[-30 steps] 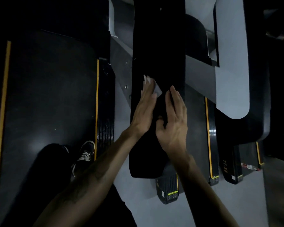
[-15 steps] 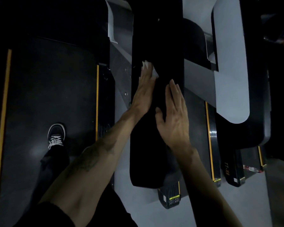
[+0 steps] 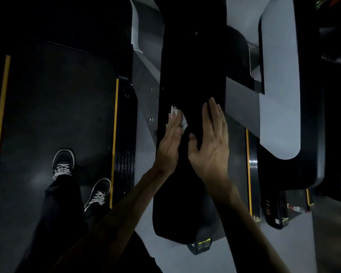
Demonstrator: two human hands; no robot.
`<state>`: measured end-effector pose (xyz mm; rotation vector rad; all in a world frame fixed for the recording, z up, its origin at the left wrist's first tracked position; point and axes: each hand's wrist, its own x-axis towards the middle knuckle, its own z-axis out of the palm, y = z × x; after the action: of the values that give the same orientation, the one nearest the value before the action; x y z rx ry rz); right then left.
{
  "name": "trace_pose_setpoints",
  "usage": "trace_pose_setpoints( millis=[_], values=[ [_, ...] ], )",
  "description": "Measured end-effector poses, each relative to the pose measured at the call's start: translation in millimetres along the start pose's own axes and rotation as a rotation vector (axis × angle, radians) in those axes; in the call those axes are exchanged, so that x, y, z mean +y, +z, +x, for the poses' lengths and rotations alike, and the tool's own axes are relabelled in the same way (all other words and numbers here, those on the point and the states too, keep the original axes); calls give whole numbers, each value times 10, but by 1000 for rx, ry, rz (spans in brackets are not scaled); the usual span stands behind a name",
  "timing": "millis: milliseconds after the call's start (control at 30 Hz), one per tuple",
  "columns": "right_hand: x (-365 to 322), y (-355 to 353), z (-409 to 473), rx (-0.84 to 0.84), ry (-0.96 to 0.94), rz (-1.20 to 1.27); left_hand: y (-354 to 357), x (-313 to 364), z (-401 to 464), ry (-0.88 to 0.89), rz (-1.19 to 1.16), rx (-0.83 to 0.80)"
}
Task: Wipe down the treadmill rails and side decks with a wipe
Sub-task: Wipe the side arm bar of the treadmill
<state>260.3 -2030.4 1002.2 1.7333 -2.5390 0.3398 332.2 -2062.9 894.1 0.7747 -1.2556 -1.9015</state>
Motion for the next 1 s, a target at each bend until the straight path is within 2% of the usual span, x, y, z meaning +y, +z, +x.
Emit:
trace_pose_setpoints(
  millis=[267, 400, 500, 600, 700, 833, 1000],
  values=[
    [-47, 1, 10, -7, 38, -57, -90, 127, 669, 41, 64, 4],
    [-66, 12, 10, -19, 44, -110, -82, 89, 585, -26, 72, 32],
    [-75, 15, 3, -21, 39, -131, -42, -49, 358, 63, 142, 31],
    [-79, 21, 3, -11, 39, -112, -17, -4, 60, -93, 64, 29],
    [-75, 14, 3, -16, 34, -85, 22, 94, -71, -54, 11, -10],
    [-76, 8, -2, -27, 30, -97, -3, 96, 196, 35, 29, -23],
    [-63, 22, 3, -23, 25, -126, -76, 47, 474, 0, 107, 8]
  ],
)
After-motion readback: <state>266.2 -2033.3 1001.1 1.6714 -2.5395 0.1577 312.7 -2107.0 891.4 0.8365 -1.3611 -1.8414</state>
